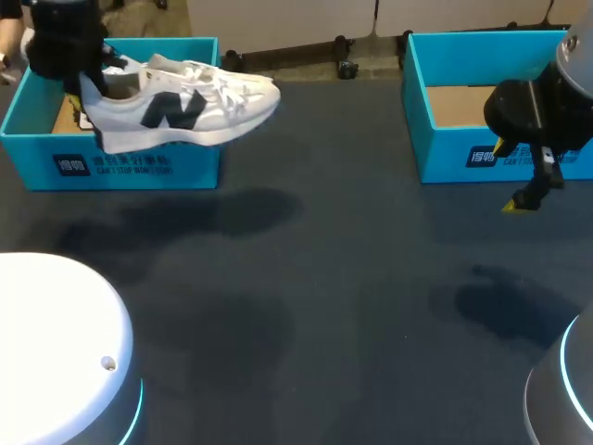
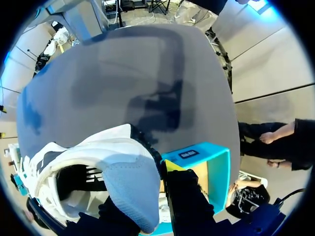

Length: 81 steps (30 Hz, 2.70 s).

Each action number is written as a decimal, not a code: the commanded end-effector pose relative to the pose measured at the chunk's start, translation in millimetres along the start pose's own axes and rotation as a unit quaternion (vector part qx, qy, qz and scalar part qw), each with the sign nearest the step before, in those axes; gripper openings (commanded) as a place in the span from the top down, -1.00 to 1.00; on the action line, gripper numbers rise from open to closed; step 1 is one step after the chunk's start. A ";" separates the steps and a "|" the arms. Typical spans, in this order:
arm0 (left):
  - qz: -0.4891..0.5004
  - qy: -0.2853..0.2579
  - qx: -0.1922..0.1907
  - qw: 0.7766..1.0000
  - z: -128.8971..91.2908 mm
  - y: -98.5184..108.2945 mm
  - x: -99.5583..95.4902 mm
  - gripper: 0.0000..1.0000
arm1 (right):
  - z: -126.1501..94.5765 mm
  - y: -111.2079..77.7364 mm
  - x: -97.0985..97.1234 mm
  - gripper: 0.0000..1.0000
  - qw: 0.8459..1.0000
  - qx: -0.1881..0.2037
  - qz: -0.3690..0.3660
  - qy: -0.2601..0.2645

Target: Take the shoe out of the shoebox, open the shoe tongue, remove and reinsert the insole, then place the shoe into the shoebox

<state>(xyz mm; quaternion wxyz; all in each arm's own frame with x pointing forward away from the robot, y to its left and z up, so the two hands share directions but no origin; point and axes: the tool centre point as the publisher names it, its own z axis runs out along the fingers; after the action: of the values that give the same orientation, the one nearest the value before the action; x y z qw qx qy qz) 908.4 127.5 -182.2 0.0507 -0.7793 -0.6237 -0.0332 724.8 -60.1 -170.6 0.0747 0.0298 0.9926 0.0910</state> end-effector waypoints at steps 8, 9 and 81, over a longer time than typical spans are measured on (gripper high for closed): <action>-0.008 0.022 -0.004 1.000 -4.7 -37.6 -64.5 1.00 | 1.4 1.2 -1.4 -1.00 1.000 0.002 0.000 0.001; -0.010 0.023 -0.002 1.000 -4.7 -38.6 -70.1 1.00 | 1.4 1.2 -1.4 -1.00 1.000 0.002 0.000 0.001; 0.001 0.036 0.022 0.999 53.7 -98.5 -200.1 1.00 | 1.4 1.2 -1.4 -1.00 1.000 0.002 0.000 0.001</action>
<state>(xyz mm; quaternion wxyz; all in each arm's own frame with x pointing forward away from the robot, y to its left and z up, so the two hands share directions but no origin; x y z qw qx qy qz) 766.3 -35.2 -244.6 0.0898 -0.7772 -0.6210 -0.0481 724.8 -60.1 -170.6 0.0747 0.0298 0.9926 0.0910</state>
